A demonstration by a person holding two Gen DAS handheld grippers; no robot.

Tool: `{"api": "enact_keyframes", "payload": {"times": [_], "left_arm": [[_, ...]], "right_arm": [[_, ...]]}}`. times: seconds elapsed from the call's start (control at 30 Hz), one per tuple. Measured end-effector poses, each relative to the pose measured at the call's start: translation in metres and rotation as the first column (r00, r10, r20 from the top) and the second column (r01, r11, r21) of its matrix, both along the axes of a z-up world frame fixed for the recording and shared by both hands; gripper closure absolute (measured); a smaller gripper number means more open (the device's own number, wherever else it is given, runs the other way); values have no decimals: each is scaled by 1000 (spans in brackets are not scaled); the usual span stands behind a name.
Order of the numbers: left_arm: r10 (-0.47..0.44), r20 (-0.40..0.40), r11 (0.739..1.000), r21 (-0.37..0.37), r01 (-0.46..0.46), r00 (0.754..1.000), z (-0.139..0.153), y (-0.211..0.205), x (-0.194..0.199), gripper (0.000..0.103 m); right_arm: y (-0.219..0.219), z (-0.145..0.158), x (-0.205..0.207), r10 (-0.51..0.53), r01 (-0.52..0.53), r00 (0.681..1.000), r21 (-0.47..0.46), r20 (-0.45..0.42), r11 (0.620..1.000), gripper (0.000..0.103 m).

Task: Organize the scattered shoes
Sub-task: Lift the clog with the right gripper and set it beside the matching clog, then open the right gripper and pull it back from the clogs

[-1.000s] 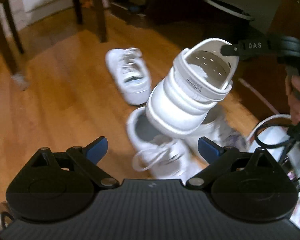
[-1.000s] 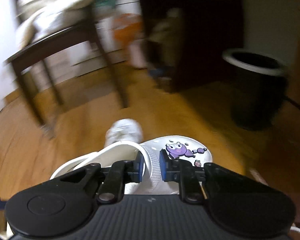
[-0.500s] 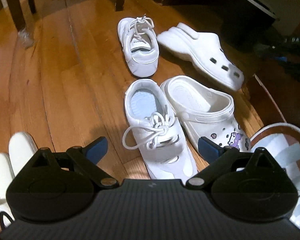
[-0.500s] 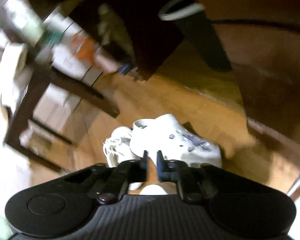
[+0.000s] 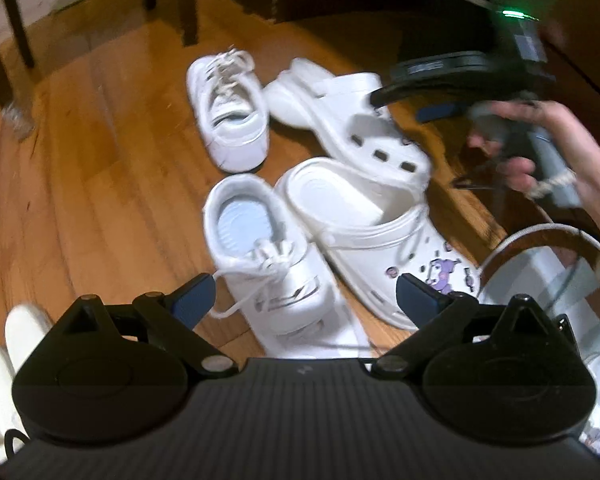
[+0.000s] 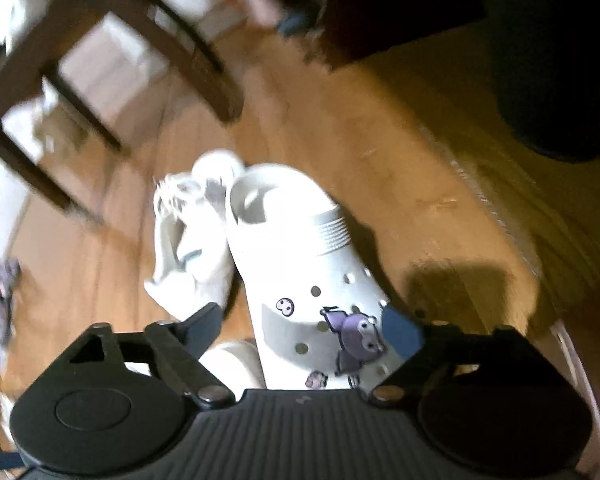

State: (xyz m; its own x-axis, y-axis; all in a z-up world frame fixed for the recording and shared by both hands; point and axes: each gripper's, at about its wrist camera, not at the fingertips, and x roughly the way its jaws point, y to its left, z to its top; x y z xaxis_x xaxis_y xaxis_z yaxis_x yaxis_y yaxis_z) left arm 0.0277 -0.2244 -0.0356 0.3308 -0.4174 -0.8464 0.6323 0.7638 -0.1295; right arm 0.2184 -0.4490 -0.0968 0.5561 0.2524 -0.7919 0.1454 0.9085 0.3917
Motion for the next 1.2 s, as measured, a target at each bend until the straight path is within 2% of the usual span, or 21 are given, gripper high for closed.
{"api": "enact_keyframes", "payload": {"times": [0.17,0.4,0.5,0.53,0.57,0.6,0.67,0.7,0.73,0.77,0.87,0.9,0.93,0.97,1.0,1.03,1.1,1.2], "left_arm": [[-26,-19,1000,4,26,999,-2,-5,-2,5],[-63,-46,998,9,63,997,-4,-13,-6,5],[-78,-51,997,15,79,996,-5,-16,-8,5],[-84,-49,996,19,85,995,-6,-17,-9,5],[-90,-48,996,24,91,995,-6,-18,-10,5],[-95,-46,995,28,96,994,-6,-19,-11,5],[-106,-44,994,36,108,993,-7,-22,-13,5],[-110,-47,993,40,112,993,-8,-24,-14,5],[-114,-47,992,44,116,992,-8,-25,-15,5],[-118,-47,992,48,120,992,-8,-27,-16,5],[-128,-38,990,57,130,991,-8,-29,-18,5],[-128,-37,990,60,130,991,-8,-29,-18,5],[-129,-37,989,62,131,991,-8,-30,-18,5],[-129,-36,989,65,131,991,-9,-30,-18,5],[-130,-36,989,67,132,991,-9,-30,-18,5],[-126,-37,989,70,128,991,-9,-30,-18,5],[-103,-43,992,73,106,994,-10,-27,-14,5],[-73,-55,994,74,77,996,-11,-23,-9,5]], "right_arm": [[12,-14,0,79,-79,997,-91,-3,993,6],[30,-33,0,186,-186,982,-218,-19,958,13],[49,-33,-25,187,-191,981,-372,-45,908,16],[56,-32,-35,186,-191,981,-423,-52,886,20],[56,-31,-42,179,-180,983,-433,-44,883,26],[54,-24,-52,165,-166,986,-419,-38,893,30],[49,-12,-72,137,-137,990,-390,-28,911,51],[46,-6,-82,123,-124,992,-372,-25,920,58],[41,-7,-85,126,-137,990,-303,-55,943,65],[39,-7,-89,127,-142,989,-289,-71,947,65],[30,-4,-96,124,-142,989,-253,-84,957,64],[25,1,-96,110,-120,992,-200,-59,972,64],[19,7,-96,95,-99,995,-147,-35,984,60],[14,13,-96,77,-78,997,-94,-12,993,50],[9,16,-93,43,-42,999,-72,15,997,45],[4,19,-90,10,-8,999,-50,39,999,34],[-6,22,-82,-45,47,997,-39,56,998,30],[-5,20,-79,-66,68,997,-61,45,996,24]]}}
